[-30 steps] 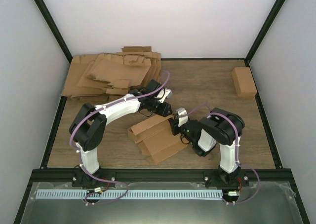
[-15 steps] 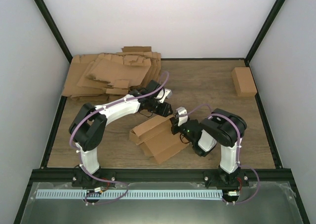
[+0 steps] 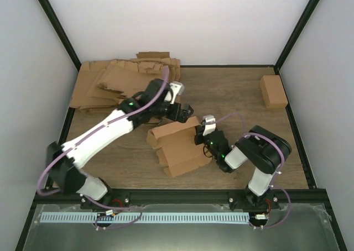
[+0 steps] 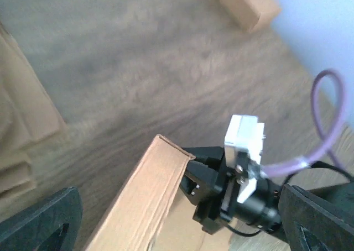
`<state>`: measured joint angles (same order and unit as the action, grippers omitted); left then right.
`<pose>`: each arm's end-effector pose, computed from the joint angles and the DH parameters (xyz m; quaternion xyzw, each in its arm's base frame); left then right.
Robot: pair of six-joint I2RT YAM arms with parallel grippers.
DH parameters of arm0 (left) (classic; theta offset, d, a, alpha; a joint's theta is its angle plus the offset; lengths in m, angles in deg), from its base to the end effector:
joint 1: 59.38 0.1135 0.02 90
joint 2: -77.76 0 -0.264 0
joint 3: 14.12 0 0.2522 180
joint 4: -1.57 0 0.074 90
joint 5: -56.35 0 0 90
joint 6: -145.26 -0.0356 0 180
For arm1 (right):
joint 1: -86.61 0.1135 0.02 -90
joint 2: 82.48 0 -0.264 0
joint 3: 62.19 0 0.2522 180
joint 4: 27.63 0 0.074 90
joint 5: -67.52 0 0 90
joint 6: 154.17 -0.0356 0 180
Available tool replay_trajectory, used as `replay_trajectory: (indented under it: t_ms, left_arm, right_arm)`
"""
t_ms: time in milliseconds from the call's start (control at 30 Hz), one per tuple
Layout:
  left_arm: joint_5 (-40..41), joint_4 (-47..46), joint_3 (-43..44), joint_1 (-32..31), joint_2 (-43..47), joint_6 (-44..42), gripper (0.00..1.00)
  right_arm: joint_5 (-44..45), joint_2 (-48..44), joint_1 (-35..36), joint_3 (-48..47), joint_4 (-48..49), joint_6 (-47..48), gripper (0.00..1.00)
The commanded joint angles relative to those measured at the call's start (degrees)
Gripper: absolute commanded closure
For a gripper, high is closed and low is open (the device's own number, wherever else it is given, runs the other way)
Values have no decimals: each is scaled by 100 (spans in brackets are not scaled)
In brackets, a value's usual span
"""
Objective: Fold the paper box
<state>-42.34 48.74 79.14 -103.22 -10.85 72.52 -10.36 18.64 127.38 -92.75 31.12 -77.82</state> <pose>0.2454 -0.2432 0.3241 0.2395 0.8813 -0.2638 0.3105 0.2028 0.1650 0.1125 -0.1162 0.7659 0.2139 0.5952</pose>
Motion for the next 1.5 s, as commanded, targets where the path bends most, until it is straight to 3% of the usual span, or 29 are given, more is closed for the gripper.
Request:
replay_trajectory:
  t_ms: [0, 167, 400, 533, 767, 967, 1167, 1367, 1467]
  left_arm:
    - [818, 279, -303, 3, 1124, 540, 0]
    - [1205, 424, -1229, 25, 2589, 1636, 0]
    - [-144, 103, -2611, 24, 3853, 2492, 0]
    - [-460, 78, -3080, 10, 4265, 2574, 1]
    - [-924, -606, -3724, -217, 4355, 2739, 9]
    - [-788, -796, -3363, -318, 3712, 2476, 8]
    - [-167, -744, -2945, -318, 2747, 2344, 29]
    - [8, -1272, -3007, -318, 2557, 2446, 50]
    - [278, -1053, -2855, -319, 2398, 2326, 61]
  right_arm:
    - [689, -735, -318, -288, -1160, -1136, 99]
    - [521, -1435, -761, -236, -1915, -2110, 99]
    - [550, -2262, -927, -245, -2850, -2993, 99]
    - [664, -2563, -931, -226, -3260, -3248, 99]
    - [740, -2751, -924, -229, -3826, -3503, 99]
    - [958, -2956, -808, -117, -3846, -3204, 99]
    - [1191, -3083, -615, -83, -3878, -3050, 99]
    - [1199, -3022, -467, -131, -3863, -3071, 99]
    - [1196, -2908, -410, -197, -3861, -3077, 99]
